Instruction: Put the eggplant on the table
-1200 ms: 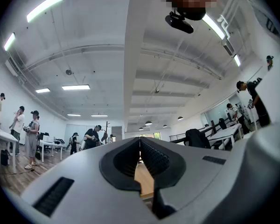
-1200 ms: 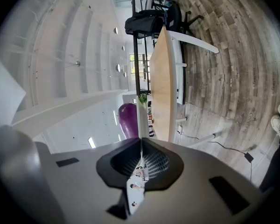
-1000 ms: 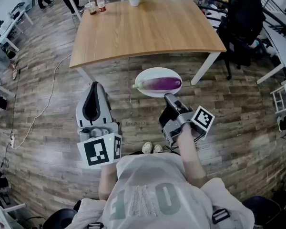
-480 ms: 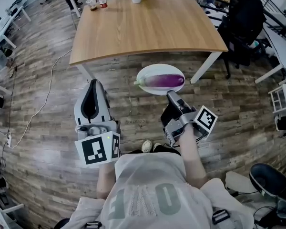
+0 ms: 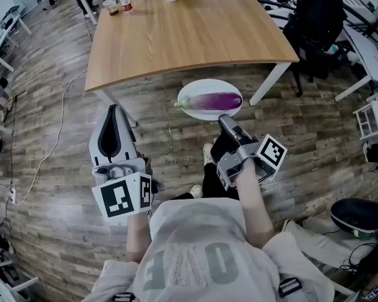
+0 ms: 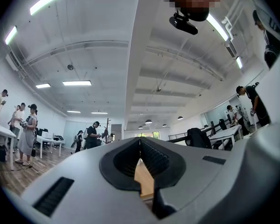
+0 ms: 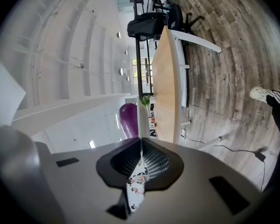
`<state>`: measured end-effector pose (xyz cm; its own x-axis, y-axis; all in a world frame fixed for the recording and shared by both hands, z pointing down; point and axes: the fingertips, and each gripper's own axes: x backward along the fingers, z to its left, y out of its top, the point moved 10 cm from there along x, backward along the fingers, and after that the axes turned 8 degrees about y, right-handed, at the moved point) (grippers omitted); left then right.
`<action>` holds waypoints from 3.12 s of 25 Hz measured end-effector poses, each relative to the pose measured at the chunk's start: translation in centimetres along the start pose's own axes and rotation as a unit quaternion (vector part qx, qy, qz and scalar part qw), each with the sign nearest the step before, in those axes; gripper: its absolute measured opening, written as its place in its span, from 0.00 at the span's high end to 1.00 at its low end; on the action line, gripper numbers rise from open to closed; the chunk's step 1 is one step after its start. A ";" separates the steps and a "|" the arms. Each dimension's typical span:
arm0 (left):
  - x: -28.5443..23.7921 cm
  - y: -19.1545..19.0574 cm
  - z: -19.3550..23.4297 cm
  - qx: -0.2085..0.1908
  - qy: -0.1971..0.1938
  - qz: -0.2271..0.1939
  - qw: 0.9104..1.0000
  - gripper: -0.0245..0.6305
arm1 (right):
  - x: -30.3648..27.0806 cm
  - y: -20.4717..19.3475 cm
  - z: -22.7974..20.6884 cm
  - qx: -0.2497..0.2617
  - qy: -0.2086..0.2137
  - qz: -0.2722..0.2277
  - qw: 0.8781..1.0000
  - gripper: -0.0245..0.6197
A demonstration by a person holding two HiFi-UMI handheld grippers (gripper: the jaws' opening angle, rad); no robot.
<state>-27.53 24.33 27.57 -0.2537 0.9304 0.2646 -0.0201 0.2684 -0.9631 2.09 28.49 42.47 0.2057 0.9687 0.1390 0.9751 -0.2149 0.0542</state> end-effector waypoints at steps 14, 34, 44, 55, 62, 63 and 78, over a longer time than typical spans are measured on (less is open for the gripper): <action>-14.0 -4.7 -1.9 -0.015 0.027 0.028 0.999 0.95 | -14.8 8.7 -2.4 0.007 -0.017 0.044 0.999 0.92; -39.2 -8.8 -5.4 -0.029 0.097 0.026 0.994 0.95 | -35.4 24.3 -2.3 0.005 -0.031 0.101 0.994 0.92; -43.2 -9.7 -5.7 -0.027 0.081 0.034 0.996 0.95 | -38.8 25.0 -4.2 -0.017 -0.048 0.103 0.993 0.92; -45.6 -9.7 -3.9 -0.024 0.069 0.015 0.997 0.95 | -40.5 24.7 -7.0 -0.005 -0.030 0.074 0.997 0.92; -45.1 -9.9 -3.1 -0.029 0.077 0.030 0.996 0.95 | -40.1 25.1 -10.7 -0.009 -0.030 0.074 0.997 0.92; -45.0 -9.9 -3.0 -0.032 0.079 0.031 0.996 0.95 | -40.2 25.1 -11.2 -0.006 -0.033 0.076 0.997 0.92; -44.0 -9.8 -2.7 -0.063 0.096 0.049 0.992 0.95 | -39.3 25.0 -18.3 -0.025 -0.069 0.069 0.995 0.92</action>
<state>-13.61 -18.55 25.49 -0.0601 0.9805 0.1869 0.1202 0.1929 -0.9738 16.91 -17.22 56.51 0.3503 0.9366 0.0115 0.9321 -0.3498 0.0945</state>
